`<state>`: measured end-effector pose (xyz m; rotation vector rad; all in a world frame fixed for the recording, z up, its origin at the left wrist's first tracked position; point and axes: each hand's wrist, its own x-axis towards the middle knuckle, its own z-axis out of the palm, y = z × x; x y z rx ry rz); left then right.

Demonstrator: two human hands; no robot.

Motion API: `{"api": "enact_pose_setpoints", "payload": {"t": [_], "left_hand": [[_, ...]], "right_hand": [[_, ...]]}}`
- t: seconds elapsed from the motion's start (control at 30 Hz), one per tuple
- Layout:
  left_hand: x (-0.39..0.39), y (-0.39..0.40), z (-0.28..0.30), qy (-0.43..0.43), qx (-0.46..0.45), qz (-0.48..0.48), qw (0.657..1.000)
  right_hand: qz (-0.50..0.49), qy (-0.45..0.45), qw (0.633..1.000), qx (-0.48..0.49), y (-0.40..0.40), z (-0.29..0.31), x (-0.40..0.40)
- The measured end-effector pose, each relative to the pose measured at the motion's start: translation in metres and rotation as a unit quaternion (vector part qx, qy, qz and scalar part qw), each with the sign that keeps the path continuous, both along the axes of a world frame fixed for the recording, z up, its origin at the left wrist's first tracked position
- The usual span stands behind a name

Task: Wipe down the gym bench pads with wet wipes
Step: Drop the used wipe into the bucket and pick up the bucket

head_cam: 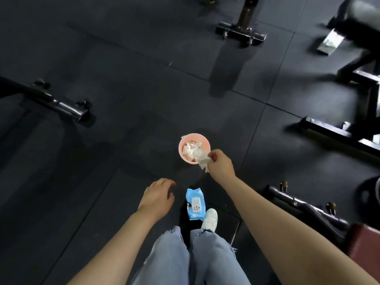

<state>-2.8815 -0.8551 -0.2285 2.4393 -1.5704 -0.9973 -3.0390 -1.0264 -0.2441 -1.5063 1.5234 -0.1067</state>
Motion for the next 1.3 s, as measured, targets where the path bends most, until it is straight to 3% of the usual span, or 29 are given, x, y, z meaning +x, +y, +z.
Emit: {"api": "enact_pose_setpoints", "payload": {"t": [0.13,0.33,0.83,1.07,1.3], "left_hand": [[0.007,-0.029,-0.001,0.004,0.007,0.015,1.000],[0.032,-0.057,-0.009,0.029,0.007,0.022,0.999],[0.124,-0.106,-0.069,0.058,0.033,-0.168,0.984],[0.111,-0.127,-0.152,0.056,0.060,-0.219,0.972],[0.099,-0.161,-0.275,0.003,0.078,-0.270,0.960]], "right_hand": [[0.059,0.016,0.998,0.026,-0.040,-0.004,0.028],[0.047,0.028,0.993,0.103,-0.036,-0.019,0.014],[-0.207,0.043,0.966,0.146,0.053,-0.094,0.016],[-0.243,0.054,0.949,0.195,0.084,-0.178,0.012],[-0.193,0.060,0.957,0.209,0.093,-0.307,0.016]]}}
